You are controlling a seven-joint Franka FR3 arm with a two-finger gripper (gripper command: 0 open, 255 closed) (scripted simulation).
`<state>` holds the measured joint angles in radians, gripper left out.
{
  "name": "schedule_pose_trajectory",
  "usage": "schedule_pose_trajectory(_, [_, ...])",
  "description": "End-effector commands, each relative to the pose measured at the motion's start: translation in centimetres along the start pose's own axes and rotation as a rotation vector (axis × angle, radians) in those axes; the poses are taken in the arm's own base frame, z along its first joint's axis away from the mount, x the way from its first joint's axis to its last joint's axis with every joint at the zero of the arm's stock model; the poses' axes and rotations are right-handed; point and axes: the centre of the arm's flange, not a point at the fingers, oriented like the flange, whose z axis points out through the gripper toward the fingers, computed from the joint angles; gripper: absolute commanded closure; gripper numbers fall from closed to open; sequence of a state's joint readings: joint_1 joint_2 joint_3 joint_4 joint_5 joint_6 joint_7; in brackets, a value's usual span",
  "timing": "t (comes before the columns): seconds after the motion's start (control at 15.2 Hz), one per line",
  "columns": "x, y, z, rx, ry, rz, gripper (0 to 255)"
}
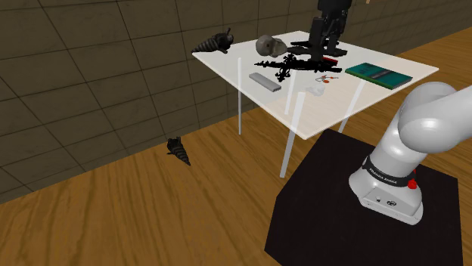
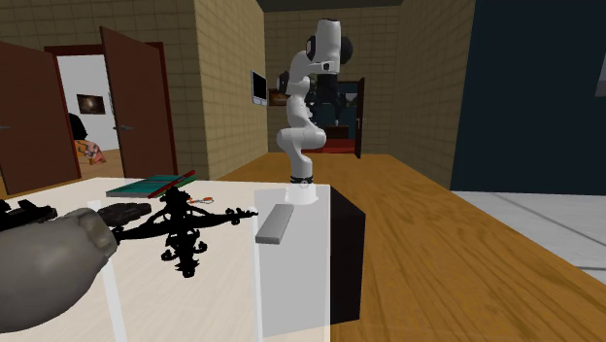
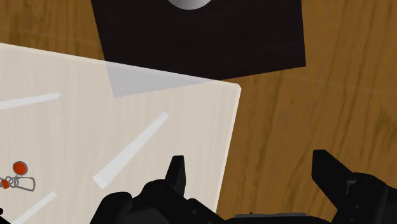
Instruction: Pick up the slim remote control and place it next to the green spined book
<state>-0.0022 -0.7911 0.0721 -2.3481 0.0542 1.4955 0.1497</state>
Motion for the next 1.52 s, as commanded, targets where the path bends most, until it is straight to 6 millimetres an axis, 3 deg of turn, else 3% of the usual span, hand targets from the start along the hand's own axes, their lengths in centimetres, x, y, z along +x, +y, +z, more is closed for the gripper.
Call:
schedule_pose_trajectory(0.0, [0.0, 0.0, 0.0, 0.0, 0.0, 0.0, 0])
schedule_pose_trajectory(1.45, [22.3, 12.2, 12.9, -0.007, 0.045, 0.03, 0])
